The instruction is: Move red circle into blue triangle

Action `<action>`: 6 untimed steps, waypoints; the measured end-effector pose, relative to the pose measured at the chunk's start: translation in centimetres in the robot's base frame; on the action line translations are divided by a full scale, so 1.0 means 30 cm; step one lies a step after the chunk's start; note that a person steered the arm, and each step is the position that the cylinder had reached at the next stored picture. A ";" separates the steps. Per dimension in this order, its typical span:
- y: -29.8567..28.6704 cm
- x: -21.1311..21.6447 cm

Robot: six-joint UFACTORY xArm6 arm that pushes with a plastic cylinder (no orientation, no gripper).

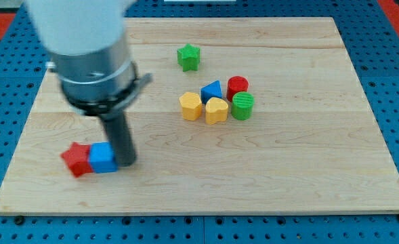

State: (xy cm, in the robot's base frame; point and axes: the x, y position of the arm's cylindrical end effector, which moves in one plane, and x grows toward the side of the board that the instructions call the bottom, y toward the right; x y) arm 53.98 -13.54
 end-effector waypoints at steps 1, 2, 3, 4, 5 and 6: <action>-0.132 0.000; 0.084 -0.116; 0.166 -0.267; 0.166 -0.313; 0.166 -0.346; 0.254 -0.422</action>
State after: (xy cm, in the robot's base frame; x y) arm 41.33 -5.92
